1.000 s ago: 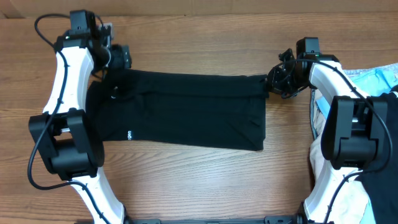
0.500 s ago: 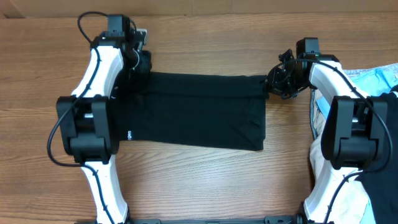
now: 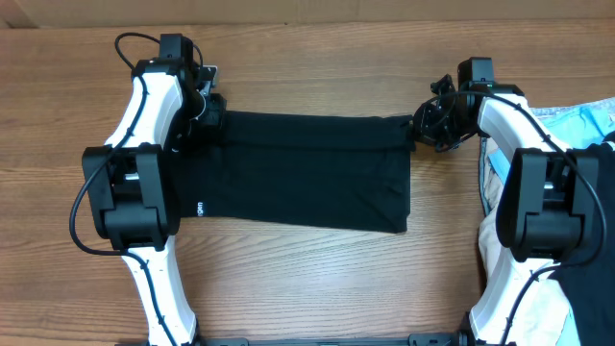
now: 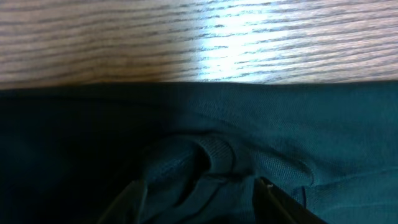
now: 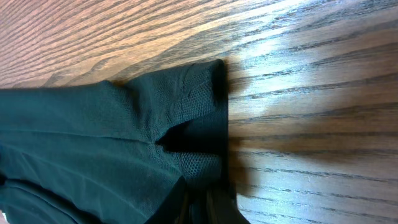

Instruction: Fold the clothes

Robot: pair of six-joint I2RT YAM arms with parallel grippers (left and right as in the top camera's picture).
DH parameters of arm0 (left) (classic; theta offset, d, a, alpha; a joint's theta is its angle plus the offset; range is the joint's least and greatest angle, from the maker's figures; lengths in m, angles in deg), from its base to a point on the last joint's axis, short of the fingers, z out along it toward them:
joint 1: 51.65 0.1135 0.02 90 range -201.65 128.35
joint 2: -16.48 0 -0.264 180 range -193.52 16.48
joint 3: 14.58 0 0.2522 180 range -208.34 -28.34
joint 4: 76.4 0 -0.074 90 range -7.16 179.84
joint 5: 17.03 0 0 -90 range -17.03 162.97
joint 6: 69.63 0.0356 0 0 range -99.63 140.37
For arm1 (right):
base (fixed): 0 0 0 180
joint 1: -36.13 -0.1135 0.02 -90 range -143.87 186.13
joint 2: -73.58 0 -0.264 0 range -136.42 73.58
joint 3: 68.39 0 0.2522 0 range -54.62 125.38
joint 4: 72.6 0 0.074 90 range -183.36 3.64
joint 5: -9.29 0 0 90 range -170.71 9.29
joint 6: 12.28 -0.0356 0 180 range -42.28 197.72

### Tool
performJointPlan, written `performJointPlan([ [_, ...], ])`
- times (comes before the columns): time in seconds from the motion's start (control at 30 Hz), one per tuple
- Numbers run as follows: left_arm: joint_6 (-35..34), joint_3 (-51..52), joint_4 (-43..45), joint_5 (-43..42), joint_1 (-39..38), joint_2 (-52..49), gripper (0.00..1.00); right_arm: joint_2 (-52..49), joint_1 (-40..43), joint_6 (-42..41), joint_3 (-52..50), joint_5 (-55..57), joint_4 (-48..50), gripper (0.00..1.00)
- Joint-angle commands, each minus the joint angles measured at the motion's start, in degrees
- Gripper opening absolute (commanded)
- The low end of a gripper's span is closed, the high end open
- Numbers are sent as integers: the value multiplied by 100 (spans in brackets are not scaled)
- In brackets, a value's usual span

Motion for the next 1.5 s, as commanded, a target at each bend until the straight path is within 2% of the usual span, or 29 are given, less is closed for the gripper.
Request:
performJointPlan([
  [0.0,155,15,83,-85,4,17,60,232,17,24,140,39,31,10],
  [0.13,160,15,238,-560,-20,7,61,232,17,24,140,39,31,10],
  [0.27,170,17,118,-566,-39,-59,57,232,17,24,140,42,31,10],
  [0.4,173,17,-164,-566,-39,-181,48,232,17,24,140,42,33,10],
  [0.47,170,17,-264,-573,-39,-229,35,232,17,26,140,44,33,10],
  [0.5,170,17,-289,-570,-39,-234,33,232,17,24,140,46,33,10],
  [0.8,164,7,-254,-457,9,-227,18,232,17,26,140,103,15,11],
  [0.93,76,-118,-310,-407,74,-225,4,232,17,57,140,101,9,10],
  [1.2,-70,-1154,-885,-415,98,-223,4,306,17,420,142,87,-35,10],
  [1.3,-70,-1582,-1141,-411,98,-223,4,448,11,898,142,-98,-87,10],
  [1.47,-68,-1818,-1519,-393,94,-223,4,754,11,909,142,-96,-157,11],
])
